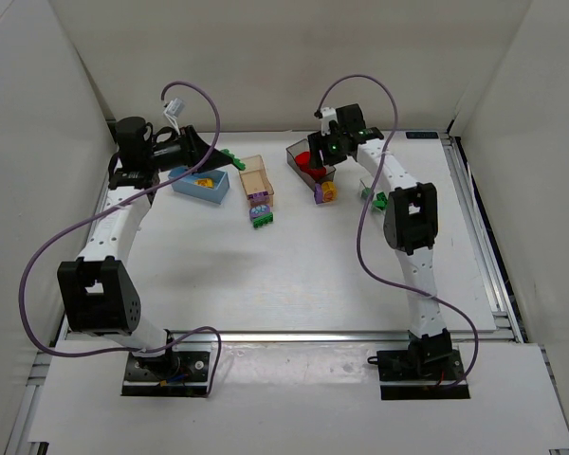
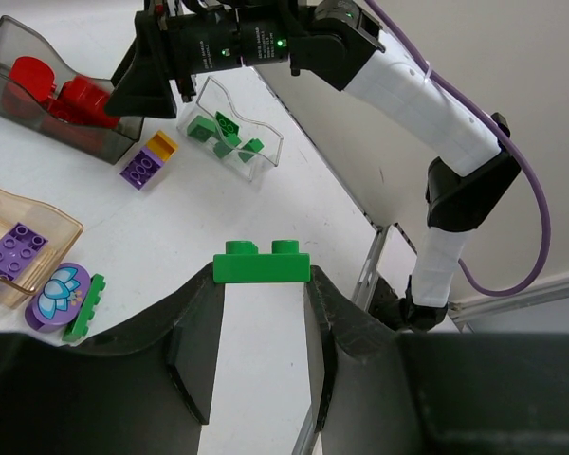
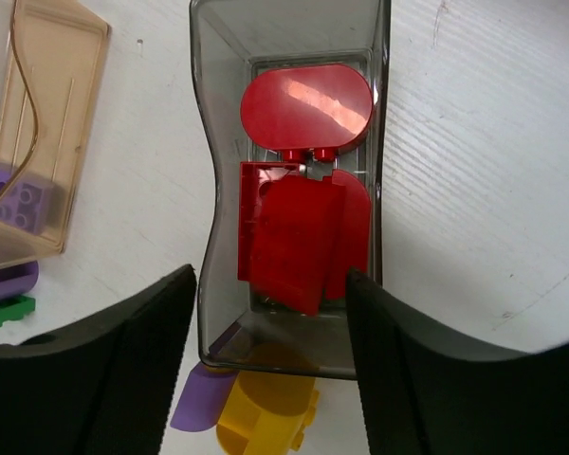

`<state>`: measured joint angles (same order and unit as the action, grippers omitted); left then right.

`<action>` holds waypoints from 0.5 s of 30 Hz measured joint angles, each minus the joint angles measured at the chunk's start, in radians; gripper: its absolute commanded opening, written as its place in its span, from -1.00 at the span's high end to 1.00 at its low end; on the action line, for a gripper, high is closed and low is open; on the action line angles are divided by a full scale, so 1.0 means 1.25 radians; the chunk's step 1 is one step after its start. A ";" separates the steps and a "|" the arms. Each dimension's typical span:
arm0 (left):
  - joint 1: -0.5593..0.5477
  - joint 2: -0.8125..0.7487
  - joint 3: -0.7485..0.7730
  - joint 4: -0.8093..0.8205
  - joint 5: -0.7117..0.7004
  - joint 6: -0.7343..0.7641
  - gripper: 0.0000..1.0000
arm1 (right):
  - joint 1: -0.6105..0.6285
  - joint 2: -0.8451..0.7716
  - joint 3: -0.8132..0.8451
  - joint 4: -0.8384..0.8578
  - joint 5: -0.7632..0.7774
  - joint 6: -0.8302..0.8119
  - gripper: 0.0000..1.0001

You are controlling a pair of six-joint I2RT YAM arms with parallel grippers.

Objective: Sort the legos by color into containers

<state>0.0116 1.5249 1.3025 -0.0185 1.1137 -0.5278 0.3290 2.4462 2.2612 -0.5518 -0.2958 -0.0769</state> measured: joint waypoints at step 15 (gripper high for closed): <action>-0.071 0.066 0.052 0.029 -0.004 -0.002 0.80 | -0.002 -0.112 -0.054 -0.010 -0.013 -0.008 -0.91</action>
<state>-0.0769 1.6077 1.3670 0.0181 1.1084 -0.5304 0.3264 2.3062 2.1937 -0.5648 -0.3122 -0.0868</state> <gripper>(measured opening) 0.462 0.925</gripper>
